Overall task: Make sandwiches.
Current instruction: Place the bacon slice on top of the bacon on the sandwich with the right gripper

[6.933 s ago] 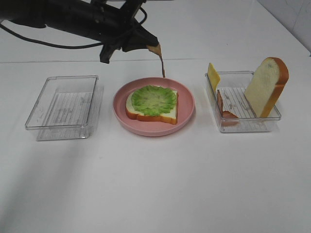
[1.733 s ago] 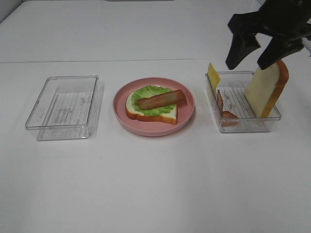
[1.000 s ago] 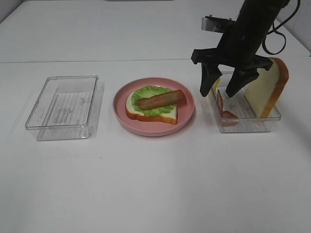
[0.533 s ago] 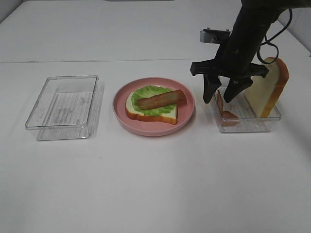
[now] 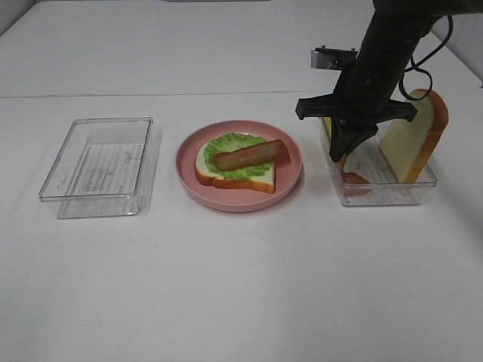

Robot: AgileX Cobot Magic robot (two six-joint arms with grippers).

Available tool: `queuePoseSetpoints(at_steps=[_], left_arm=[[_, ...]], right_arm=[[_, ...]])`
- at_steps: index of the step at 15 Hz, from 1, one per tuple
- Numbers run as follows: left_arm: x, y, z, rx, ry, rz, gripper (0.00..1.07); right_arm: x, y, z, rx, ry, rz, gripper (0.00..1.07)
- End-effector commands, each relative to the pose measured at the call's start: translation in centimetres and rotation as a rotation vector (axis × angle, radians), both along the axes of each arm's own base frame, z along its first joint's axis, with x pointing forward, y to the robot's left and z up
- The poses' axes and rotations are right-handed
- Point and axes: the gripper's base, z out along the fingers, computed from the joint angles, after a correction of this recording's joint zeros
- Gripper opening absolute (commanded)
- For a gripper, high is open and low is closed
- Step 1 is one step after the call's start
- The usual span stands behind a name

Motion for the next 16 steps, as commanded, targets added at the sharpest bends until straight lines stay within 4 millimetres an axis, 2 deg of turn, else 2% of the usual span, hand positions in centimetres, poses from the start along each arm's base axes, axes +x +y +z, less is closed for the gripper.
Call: queuePoseSetpoints(at_steps=[1,4,5,8,12,16], left_arm=[[0.1,0.0,0.0,-0.002,-0.006,0.002,0.86],[0.1,0.0,0.0,-0.002,-0.006,0.002,0.86],[0.1,0.0,0.0,-0.002,-0.006,0.002,0.86],[0.1,0.0,0.0,-0.002,-0.006,0.002,0.86],[0.1,0.0,0.0,-0.002,-0.006,0.002,0.86],[0.1,0.0,0.0,-0.002,-0.006,0.002,0.86]], right_arm=[[-0.1,0.0,1.3,-0.013,0.05,0.029,0.0],[-0.3,0.1,4.2,0.005,0.049,0.042,0.0],[-1.0,0.3,6.5,0.052,0.036,0.04,0.0],[-2.2,1.7,9.3,0.249,0.032,0.043,0.0],[-2.0,4.1,9.6,0.509,0.028,0.101,0.0],[-0.8,6.5,8.3,0.592,-0.05,0.049,0.0]])
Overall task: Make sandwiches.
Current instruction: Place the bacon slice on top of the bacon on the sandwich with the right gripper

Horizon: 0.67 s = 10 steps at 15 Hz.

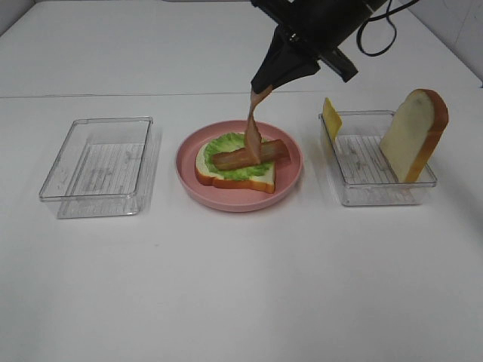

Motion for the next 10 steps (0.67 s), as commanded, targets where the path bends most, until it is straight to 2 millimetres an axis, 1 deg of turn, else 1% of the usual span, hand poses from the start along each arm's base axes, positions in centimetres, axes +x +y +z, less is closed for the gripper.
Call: queuePoseSetpoints(at_steps=[1,3,4,5,6,8,10], left_arm=[[0.1,0.0,0.0,-0.002,-0.006,0.002,0.86],[0.1,0.0,0.0,-0.001,-0.006,0.001,0.86],[0.1,0.0,0.0,-0.001,-0.006,0.001,0.86],[0.1,0.0,0.0,-0.001,-0.006,0.001,0.86],[0.1,0.0,0.0,-0.001,-0.006,0.001,0.86],[0.1,0.0,0.0,-0.001,-0.006,0.001,0.86],[0.1,0.0,0.0,-0.001,-0.006,0.001,0.86]], right_arm=[[1.0,1.5,-1.1,0.073,-0.043,-0.043,0.0],[2.0,2.7,-2.3,0.159,-0.057,-0.077,0.0],[2.8,3.5,-3.4,0.273,-0.043,-0.102,0.0],[3.1,3.8,-4.2,0.317,-0.034,-0.106,0.0],[3.3,4.0,-4.8,0.333,-0.029,-0.111,0.0],[3.9,4.3,-6.9,0.354,0.01,-0.139,0.0],[4.0,4.1,-7.9,0.303,0.006,-0.129,0.0]])
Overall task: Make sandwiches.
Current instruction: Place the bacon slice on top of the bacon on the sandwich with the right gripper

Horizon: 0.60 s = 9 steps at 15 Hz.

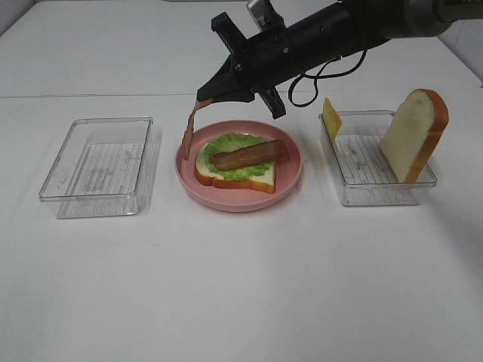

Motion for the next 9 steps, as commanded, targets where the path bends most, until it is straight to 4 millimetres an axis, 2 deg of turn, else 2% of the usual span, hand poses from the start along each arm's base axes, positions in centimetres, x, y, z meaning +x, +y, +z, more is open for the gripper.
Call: queuePoseSetpoints(at_steps=[1,7,9], left_arm=[[0.1,0.0,0.0,-0.001,-0.006,0.001,0.86],[0.1,0.0,0.0,-0.001,-0.006,0.001,0.86],[0.1,0.0,0.0,-0.001,-0.006,0.001,0.86]], right_arm=[[0.1,-0.2,-0.5,-0.062,-0.03,0.006,0.0],[-0.1,-2.5,-1.2,-0.407,-0.028,-0.023,0.02],[-0.1,-3.1,-1.4,-0.485,-0.013,-0.026,0.15]])
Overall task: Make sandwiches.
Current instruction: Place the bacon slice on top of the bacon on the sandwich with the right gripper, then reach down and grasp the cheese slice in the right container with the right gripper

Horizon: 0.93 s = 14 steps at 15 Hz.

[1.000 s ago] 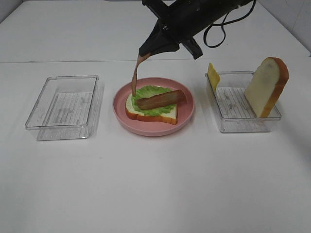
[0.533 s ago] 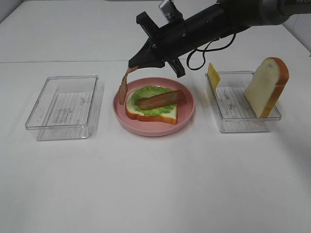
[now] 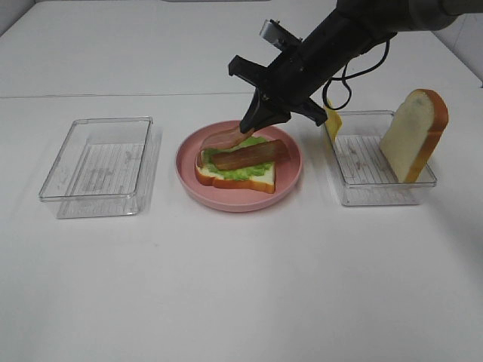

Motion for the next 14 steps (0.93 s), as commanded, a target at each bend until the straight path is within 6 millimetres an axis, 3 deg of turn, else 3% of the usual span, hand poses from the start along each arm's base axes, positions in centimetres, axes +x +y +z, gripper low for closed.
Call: queuePoseSetpoints(at_steps=[1,5,9,11,12,13,14], left_arm=[[0.1,0.0,0.0,-0.002,-0.006,0.001,0.86],[0.1,0.0,0.0,-0.002,-0.006,0.001,0.86],[0.1,0.0,0.0,-0.002,-0.006,0.001,0.86],[0.1,0.0,0.0,-0.002,-0.006,0.001,0.86],[0.1,0.0,0.0,-0.002,-0.006,0.001,0.86],[0.1,0.0,0.0,-0.002,-0.006,0.001,0.86],[0.1,0.0,0.0,-0.002,-0.006,0.001,0.86]], right_arm=[[-0.2,-0.5,0.2,-0.076,0.007,-0.003,0.26],[-0.4,-0.6,0.3,-0.081,0.024,0.017,0.69],[-0.9,-0.8,2.2,-0.088,0.005,0.04,0.69],[-1.3,-1.2,4.0,-0.113,-0.026,0.041,0.69],[-1.3,-1.9,5.9,-0.209,-0.04,0.086,0.68],[-1.3,-1.9,5.9,-0.209,-0.04,0.086,0.68],[-0.8,-2.9,7.8,-0.33,-0.076,0.083,0.67]])
